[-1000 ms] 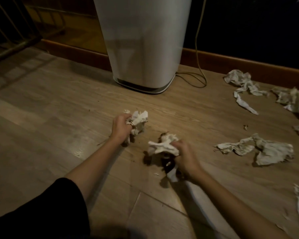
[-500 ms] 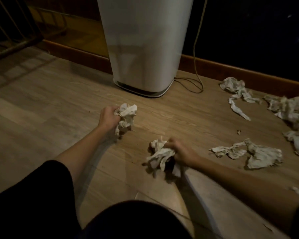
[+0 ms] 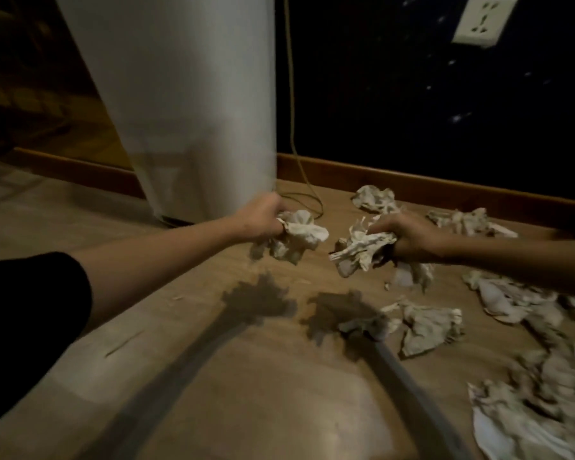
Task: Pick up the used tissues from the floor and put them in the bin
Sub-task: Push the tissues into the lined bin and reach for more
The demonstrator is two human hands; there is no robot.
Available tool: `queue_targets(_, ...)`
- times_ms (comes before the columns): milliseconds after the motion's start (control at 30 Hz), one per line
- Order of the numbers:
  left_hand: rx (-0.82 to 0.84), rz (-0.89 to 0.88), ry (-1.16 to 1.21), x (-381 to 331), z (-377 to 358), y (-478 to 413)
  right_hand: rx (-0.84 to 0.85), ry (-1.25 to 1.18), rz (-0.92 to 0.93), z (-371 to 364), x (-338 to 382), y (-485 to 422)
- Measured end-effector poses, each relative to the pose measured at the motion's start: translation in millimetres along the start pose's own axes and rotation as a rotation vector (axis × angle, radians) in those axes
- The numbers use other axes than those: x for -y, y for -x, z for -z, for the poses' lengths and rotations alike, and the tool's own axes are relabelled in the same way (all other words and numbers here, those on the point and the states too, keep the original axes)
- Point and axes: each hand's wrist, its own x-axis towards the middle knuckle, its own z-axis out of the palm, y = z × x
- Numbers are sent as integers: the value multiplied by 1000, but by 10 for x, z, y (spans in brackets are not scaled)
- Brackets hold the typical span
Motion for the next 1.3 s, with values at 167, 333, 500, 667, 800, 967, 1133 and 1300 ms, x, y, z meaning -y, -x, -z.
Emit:
queue_targets(167, -15, 47, 78, -1037, -506, -591, -175, -191, -169, 127, -835, 349)
queue_targets(333, -27, -14, 105, -1994, -954, -1433, -291, -271, -308, 632, -1610, 785)
queue_targets(500, 26, -90, 233, -2843, -1441, -2140, -463, -260, -458, 998, -2176, 1297)
queue_targets(667, 42, -255, 410, -3829, -1735, -2677, -665, -139, -589, 1563, -2719, 1726)
queue_targets(800, -28, -386, 580, -4875, -1730, -3125, -853, -25, -638, 2314, -3172, 2153)
queue_targets(967, 74, -533, 656, -5895, -1797, -3540, -1002, -1, -731, 2870, -3752, 2493)
queue_targets(1133, 366, -488, 543, -6152, -2119, -3717, -881, -45, -854, 2669, -4233, 2618)
queue_targets(1300, 109, -629, 359, -5902, -2215, -3777, -719, -12, -1002, 2456, -4381, 2623)
